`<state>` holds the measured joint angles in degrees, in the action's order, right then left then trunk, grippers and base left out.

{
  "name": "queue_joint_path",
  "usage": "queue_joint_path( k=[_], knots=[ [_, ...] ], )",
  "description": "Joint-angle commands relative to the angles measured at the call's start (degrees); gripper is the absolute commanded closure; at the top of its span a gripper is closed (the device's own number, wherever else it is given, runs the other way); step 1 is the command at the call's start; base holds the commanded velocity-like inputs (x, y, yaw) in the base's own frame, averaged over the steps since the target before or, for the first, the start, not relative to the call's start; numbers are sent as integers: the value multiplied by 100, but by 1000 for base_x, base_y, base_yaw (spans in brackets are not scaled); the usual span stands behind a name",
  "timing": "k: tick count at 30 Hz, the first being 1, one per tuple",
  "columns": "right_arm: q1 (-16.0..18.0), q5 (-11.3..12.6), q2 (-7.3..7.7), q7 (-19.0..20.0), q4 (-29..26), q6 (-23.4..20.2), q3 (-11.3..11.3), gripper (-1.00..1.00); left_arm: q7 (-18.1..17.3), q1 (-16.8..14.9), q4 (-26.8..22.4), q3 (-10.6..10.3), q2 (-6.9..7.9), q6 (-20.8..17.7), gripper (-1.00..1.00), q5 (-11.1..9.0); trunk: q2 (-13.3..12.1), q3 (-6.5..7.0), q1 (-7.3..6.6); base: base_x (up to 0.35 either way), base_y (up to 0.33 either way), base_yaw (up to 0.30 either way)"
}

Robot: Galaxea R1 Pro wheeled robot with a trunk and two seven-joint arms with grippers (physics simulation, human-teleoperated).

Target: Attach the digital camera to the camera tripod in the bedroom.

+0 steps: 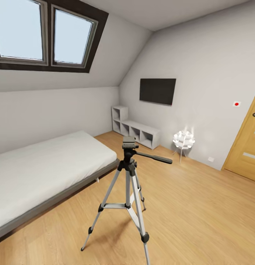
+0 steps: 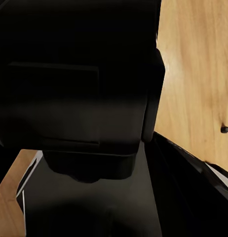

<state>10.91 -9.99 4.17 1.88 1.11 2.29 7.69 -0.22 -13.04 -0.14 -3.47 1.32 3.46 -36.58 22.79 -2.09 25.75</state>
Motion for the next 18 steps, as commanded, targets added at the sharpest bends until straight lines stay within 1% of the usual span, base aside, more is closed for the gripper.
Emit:
queue_joint_path(
  k=[1,18],
  knots=[
    [7,-54,3,14,12,23,49,-100,-5,-5,4,-40,0,14,100,-28,13,-22,3,0,0,-11],
    [7,-59,-1,-10,12,20,34,-100,-13,-5,-37,-46,-3,27,100,-10,13,-179,3,0,0,-2]
  ],
)
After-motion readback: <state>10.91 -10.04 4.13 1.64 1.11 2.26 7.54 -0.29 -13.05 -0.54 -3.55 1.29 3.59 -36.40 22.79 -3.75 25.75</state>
